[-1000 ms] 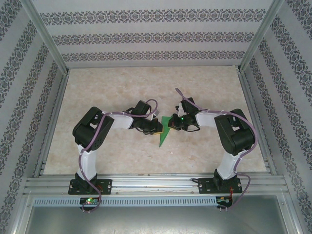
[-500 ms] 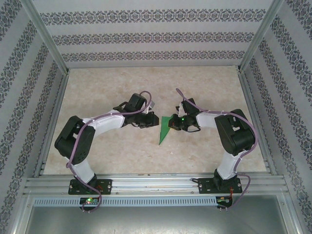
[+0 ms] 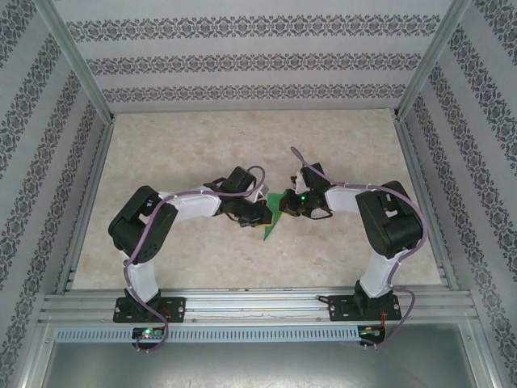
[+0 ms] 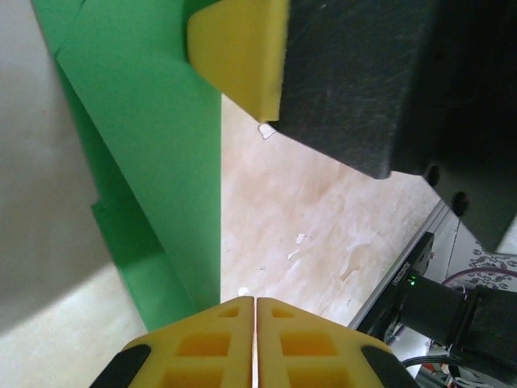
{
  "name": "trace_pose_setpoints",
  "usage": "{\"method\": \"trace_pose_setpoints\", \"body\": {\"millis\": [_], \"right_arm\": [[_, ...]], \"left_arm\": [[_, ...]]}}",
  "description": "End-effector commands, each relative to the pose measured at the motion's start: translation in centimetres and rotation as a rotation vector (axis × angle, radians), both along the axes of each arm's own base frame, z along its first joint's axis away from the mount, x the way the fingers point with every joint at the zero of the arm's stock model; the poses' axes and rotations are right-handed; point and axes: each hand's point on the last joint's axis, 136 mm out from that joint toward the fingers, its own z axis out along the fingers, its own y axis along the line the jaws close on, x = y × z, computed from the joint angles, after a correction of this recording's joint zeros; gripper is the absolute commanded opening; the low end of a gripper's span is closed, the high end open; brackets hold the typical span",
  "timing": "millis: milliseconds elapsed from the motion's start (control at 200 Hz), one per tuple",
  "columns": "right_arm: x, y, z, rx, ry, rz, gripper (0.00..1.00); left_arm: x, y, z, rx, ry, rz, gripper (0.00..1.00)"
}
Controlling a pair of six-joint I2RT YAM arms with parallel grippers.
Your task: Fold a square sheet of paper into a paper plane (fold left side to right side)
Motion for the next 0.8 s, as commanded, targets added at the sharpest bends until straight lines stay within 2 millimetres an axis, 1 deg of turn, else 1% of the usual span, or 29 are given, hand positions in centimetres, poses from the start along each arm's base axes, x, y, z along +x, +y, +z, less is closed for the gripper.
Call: {"method": "trace_pose_setpoints", "body": {"millis": [0,120,255,794], "right_arm": [[-3.7,-2.5,-4.5,-0.145,0.156,-0.007,0.0],[-3.7,-2.5,-4.5,-0.148,0.156,-0.004,0.0],[-3.7,-2.5,-4.5,-0.154,0.155,0.0,0.0],[-3.5,-2.2,-4.0,-0.152,0.149,0.009,0.0]], "left_arm": [[-0.2,-1.2,0.5,-0.024,0.014,-0.025,0.1],[-0.5,-0.7,-0.9,0.014,0.032,-0.023,0.1],[-0.9,-0.5,-2.0,0.027,0.054,-0.025,0.1],[-1.9,0.6,-4.8,0.081,0.098,-0.012,0.1]]}}
